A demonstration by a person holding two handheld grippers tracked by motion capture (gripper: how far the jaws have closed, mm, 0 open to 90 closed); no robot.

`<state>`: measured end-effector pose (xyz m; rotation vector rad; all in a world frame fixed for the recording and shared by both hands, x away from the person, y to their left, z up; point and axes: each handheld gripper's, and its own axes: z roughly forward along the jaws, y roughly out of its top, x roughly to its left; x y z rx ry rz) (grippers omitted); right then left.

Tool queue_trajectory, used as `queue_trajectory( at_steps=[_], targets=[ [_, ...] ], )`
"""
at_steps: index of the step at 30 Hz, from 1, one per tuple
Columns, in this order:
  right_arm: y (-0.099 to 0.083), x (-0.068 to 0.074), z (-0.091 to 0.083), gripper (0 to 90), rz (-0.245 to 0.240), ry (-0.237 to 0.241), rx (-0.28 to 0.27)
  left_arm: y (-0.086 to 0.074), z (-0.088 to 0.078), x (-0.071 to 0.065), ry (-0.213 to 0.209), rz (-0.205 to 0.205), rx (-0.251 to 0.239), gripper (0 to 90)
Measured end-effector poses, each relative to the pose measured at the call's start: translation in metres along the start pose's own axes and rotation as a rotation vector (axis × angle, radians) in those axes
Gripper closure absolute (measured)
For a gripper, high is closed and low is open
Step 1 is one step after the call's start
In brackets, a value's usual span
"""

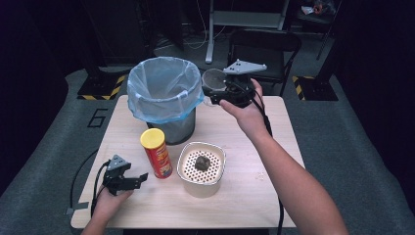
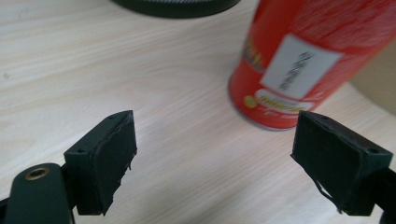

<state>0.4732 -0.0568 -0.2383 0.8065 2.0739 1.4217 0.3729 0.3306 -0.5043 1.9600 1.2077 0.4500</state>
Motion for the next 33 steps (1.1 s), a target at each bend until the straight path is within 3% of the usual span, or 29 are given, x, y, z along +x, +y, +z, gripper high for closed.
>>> queue_trajectory(
  at_steps=[8,12,15,23,28,33],
  targets=[
    [0.024,0.007,0.014,33.6,-0.018,0.017,-0.004,-0.006,0.003,0.012,0.020,-0.070,0.009,13.3],
    [0.034,0.012,0.025,33.3,-0.022,0.024,-0.009,-0.006,0.002,0.015,0.028,-0.080,0.000,13.4],
    [0.044,0.017,0.035,33.2,-0.031,0.028,-0.007,-0.005,0.000,0.016,0.027,-0.063,0.002,13.4],
    [0.063,0.024,0.056,32.9,-0.039,0.028,0.011,-0.005,-0.001,0.017,0.026,-0.069,0.002,13.5],
    [0.069,0.027,0.069,32.9,-0.043,0.028,0.021,-0.005,-0.001,0.017,0.030,-0.054,0.003,13.4],
    [0.069,0.030,0.089,32.8,-0.034,0.027,0.033,-0.005,-0.001,0.015,0.023,-0.066,0.009,13.5]
  ],
)
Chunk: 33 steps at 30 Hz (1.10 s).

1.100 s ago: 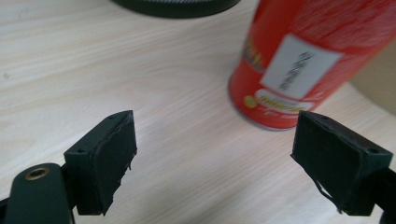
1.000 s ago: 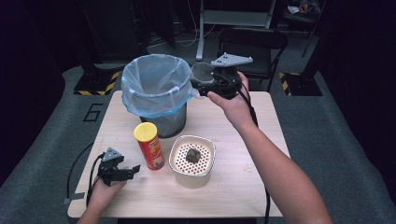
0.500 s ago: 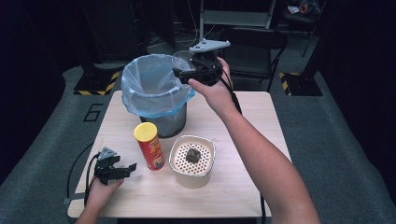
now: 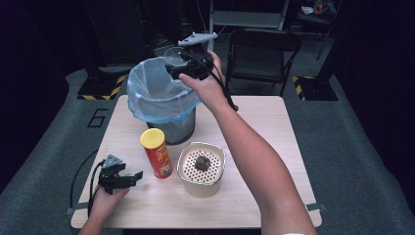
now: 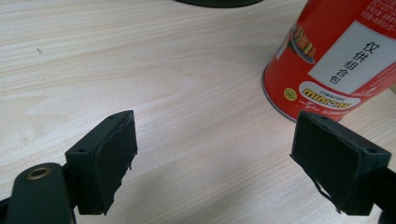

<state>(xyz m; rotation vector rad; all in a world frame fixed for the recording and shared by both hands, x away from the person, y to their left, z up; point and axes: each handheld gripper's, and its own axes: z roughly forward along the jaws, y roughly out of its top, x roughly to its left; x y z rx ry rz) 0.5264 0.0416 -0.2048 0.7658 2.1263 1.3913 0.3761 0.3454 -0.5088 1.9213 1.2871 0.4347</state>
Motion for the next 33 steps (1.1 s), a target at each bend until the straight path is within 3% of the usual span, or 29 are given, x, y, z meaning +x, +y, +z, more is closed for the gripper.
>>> queue_trajectory(
  at_steps=[13,26,28,30,33],
  targets=[
    [-0.018,-0.002,0.036,31.7,0.029,-0.049,0.053,-0.001,-0.001,0.000,0.005,0.017,0.000,13.5],
    [-0.029,-0.006,0.052,30.7,0.048,-0.053,0.077,-0.001,0.001,-0.002,0.000,0.018,0.005,13.5],
    [-0.030,-0.004,0.055,23.7,0.048,-0.032,0.074,-0.001,0.001,-0.002,-0.002,0.019,0.004,13.5],
    [-0.030,-0.001,0.059,4.8,0.051,-0.014,0.084,-0.001,0.000,-0.002,-0.005,0.026,0.004,13.5],
    [-0.034,0.002,0.062,0.3,0.076,0.019,0.121,-0.001,0.000,-0.004,-0.015,0.022,0.004,13.4]
  ],
)
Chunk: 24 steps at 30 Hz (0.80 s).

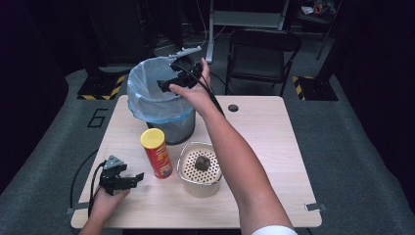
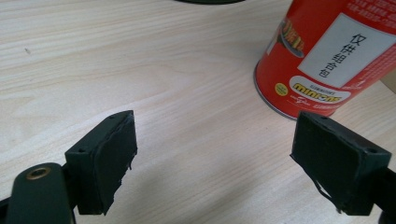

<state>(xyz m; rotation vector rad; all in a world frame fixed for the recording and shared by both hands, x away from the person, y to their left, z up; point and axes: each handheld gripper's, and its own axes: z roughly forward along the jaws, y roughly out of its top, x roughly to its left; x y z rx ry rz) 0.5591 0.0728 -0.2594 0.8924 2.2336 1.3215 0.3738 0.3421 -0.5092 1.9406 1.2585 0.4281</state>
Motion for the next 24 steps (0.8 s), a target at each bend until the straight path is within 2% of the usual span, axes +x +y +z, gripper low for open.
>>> queue_trajectory(
  at_steps=[2,4,8,12,13,16,18,19,20,24],
  targets=[
    [-0.002,-0.001,-0.001,0.3,-0.015,-0.015,0.000,0.001,-0.001,-0.001,0.000,0.017,-0.002,13.2],
    [-0.003,-0.004,-0.007,1.6,-0.026,-0.026,-0.024,0.001,-0.001,-0.002,-0.006,0.023,-0.008,12.9],
    [-0.005,-0.007,-0.025,4.7,-0.033,-0.028,-0.058,0.002,-0.001,-0.005,-0.010,0.033,-0.011,11.9],
    [-0.011,-0.012,-0.044,9.9,-0.042,-0.046,-0.073,0.004,-0.003,-0.010,-0.033,0.050,-0.013,11.6],
    [-0.014,-0.014,-0.049,10.7,-0.049,-0.054,-0.076,0.004,-0.004,-0.012,-0.029,0.063,-0.028,11.5],
    [-0.024,-0.020,-0.061,12.3,-0.051,-0.068,-0.070,0.008,-0.007,-0.019,-0.053,0.091,-0.032,11.5],
    [-0.031,-0.025,-0.070,12.3,-0.049,-0.064,-0.062,0.010,-0.007,-0.023,-0.069,0.093,-0.041,11.4],
    [-0.035,-0.027,-0.075,12.3,-0.053,-0.062,-0.059,0.010,-0.007,-0.026,-0.076,0.082,-0.048,11.3],
    [-0.039,-0.029,-0.080,12.3,-0.063,-0.064,-0.063,0.011,-0.007,-0.027,-0.083,0.100,-0.046,11.3],
    [-0.055,-0.035,-0.098,10.9,-0.058,-0.063,-0.061,0.014,-0.004,-0.032,-0.095,0.109,-0.037,11.2]
  ],
)
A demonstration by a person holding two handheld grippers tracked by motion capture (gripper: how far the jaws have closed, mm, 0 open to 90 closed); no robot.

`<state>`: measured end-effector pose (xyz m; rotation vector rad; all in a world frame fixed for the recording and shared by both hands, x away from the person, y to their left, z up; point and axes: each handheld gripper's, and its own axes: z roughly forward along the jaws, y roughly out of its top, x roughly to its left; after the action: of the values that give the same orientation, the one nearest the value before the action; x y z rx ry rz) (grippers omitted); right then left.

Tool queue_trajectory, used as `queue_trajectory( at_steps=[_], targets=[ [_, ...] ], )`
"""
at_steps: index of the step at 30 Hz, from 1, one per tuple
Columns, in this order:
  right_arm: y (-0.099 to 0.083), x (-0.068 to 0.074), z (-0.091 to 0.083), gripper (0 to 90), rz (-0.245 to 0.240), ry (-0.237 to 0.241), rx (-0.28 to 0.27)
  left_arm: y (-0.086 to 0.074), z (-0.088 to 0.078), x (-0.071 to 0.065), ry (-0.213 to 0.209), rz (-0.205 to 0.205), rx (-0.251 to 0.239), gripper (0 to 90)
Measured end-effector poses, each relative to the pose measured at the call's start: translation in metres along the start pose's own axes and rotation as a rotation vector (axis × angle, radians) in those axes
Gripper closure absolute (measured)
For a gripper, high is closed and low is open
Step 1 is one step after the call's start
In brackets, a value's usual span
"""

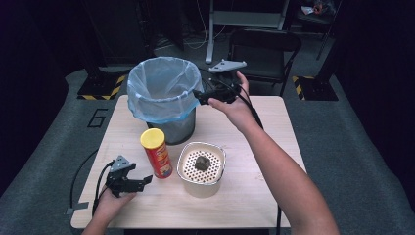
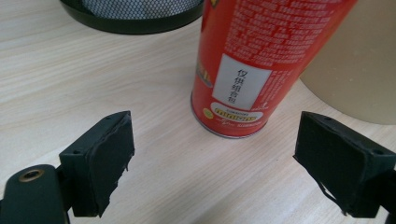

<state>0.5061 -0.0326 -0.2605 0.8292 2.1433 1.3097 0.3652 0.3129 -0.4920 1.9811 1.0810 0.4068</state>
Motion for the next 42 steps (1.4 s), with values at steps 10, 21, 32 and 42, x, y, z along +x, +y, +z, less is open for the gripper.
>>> queue_trajectory(
  at_steps=[10,21,32,42],
  targets=[
    [-0.043,-0.012,-0.037,10.5,0.026,-0.029,0.031,0.017,0.010,-0.011,-0.045,-0.007,-0.039,11.4],
    [-0.101,-0.019,-0.069,10.6,0.045,-0.073,0.114,0.036,0.024,-0.017,-0.055,0.012,-0.041,12.8],
    [-0.171,-0.011,-0.090,13.9,0.082,-0.141,0.163,0.037,0.040,-0.023,0.025,0.046,-0.071,21.7],
    [-0.230,-0.013,-0.098,19.8,0.166,-0.219,0.137,0.034,0.038,-0.030,0.041,0.082,-0.078,23.1]
  ],
)
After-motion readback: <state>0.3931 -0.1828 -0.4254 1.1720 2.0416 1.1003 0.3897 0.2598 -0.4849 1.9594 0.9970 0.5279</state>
